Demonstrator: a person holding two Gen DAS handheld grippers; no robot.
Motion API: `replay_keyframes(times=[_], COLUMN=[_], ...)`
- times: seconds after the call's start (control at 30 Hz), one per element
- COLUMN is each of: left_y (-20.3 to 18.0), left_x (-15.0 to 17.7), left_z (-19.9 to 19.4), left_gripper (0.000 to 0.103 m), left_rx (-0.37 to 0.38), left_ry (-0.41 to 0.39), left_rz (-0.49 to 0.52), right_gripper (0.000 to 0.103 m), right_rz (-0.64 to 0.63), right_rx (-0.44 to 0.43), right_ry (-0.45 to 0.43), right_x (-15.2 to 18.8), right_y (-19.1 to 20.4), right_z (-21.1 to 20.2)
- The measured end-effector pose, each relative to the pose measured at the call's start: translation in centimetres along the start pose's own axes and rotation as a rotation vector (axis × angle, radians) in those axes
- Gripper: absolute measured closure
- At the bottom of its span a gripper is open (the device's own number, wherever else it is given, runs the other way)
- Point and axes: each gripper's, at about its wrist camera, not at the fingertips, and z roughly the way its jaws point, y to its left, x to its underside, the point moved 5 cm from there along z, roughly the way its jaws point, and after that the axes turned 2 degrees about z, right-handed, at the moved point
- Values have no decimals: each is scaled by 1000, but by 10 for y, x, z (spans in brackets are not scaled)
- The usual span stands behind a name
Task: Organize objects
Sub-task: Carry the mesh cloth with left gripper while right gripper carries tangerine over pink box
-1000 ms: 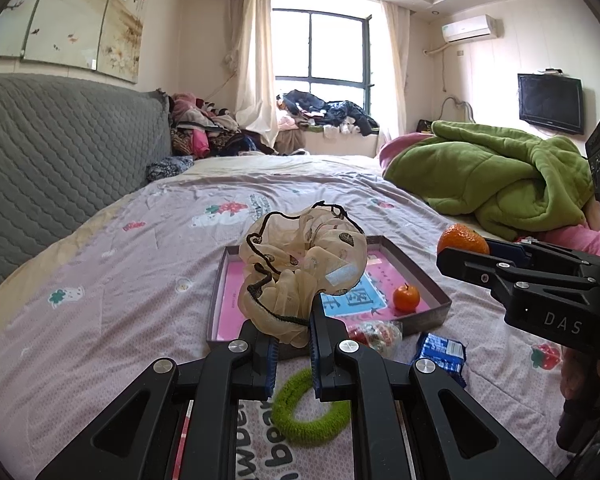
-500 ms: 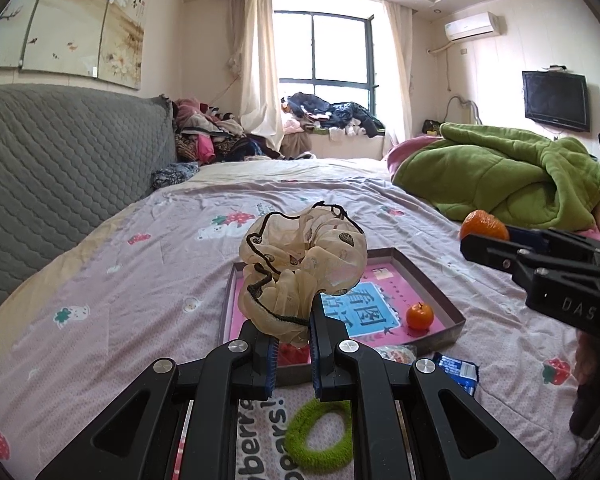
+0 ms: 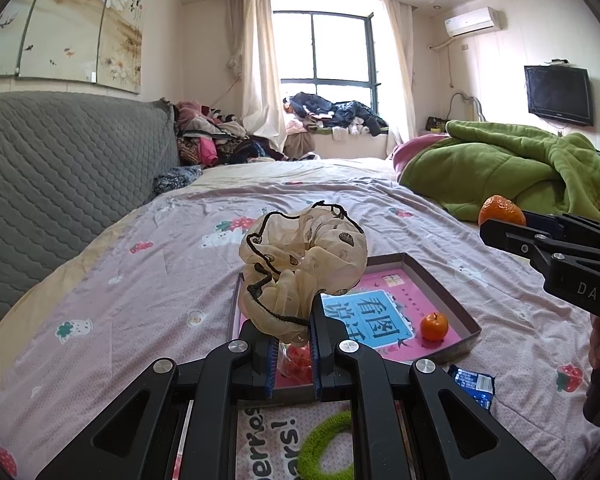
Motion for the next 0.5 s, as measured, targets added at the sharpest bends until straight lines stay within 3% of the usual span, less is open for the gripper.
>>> replay_keyframes(times=[0.5], left_y=[6], left_x=[-11], left_z=[22], left_gripper=[90], left_rx=[-12], left_ry=[3], left_rz=[-2], right_gripper=[63], right_rz=[-41], right_rx=[-11], right_ry=[22], right_x=[2], right_y=[11], right_z=[23])
